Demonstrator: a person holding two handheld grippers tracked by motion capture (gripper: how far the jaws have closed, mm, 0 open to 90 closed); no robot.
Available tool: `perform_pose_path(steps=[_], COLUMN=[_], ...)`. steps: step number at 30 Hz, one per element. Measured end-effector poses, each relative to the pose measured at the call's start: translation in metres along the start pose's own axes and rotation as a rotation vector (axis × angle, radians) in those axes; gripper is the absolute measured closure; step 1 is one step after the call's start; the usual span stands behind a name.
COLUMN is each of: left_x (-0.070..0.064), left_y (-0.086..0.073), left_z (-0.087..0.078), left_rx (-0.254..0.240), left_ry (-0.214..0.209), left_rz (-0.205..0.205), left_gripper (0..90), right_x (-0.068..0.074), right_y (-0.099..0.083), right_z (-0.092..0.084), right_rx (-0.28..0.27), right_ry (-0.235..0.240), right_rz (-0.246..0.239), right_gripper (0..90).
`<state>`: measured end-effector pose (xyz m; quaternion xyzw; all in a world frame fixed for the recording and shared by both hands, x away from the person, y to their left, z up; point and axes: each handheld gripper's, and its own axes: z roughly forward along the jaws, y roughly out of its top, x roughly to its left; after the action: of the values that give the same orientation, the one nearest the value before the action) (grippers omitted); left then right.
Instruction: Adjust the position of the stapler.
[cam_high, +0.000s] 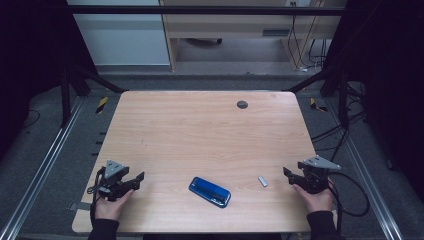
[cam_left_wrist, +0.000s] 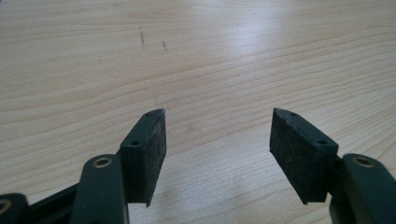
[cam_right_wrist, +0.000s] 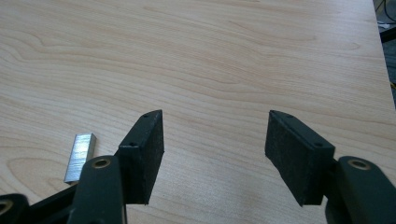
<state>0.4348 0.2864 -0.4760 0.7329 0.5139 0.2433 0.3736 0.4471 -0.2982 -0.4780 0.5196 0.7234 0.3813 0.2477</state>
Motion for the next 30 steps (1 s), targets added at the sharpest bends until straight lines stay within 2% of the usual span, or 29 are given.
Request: perform_pose_path(steps=[6,7,14,18,24,30], left_x=[-0.001,-0.001,0.000,0.000,0.000,0.001], left_y=[0.000,0.000,-0.001,-0.001,-0.001,-0.001], left_z=[-0.001,-0.001,0.000,0.000,0.000,-0.001], left_rx=[0.003,0.003,0.006,0.011,0.017,0.015], left_ry=[-0.008,-0.008,-0.026,-0.026,-0.023,-0.019], left_rz=[-0.002,-0.002,0.001,0.003,0.002,-0.007], left_gripper=[36.4,36.6,37.7,37.8,37.8,38.0], right_x=[0.002,0.002,0.009,0.019,0.030,0.050], right_y=[0.002,0.003,0.010,0.018,0.030,0.044], right_z=[-0.005,-0.005,-0.007,-0.010,-0.013,-0.013], right_rx=[-0.010,-0.012,0.005,0.023,0.035,0.058], right_ry=[0.012,0.010,0.038,0.074,0.101,0.146], right_rz=[0.004,-0.007,-0.010,-0.031,-0.057,-0.090], right_gripper=[39.6,39.7,42.8,43.6,45.5,46.6])
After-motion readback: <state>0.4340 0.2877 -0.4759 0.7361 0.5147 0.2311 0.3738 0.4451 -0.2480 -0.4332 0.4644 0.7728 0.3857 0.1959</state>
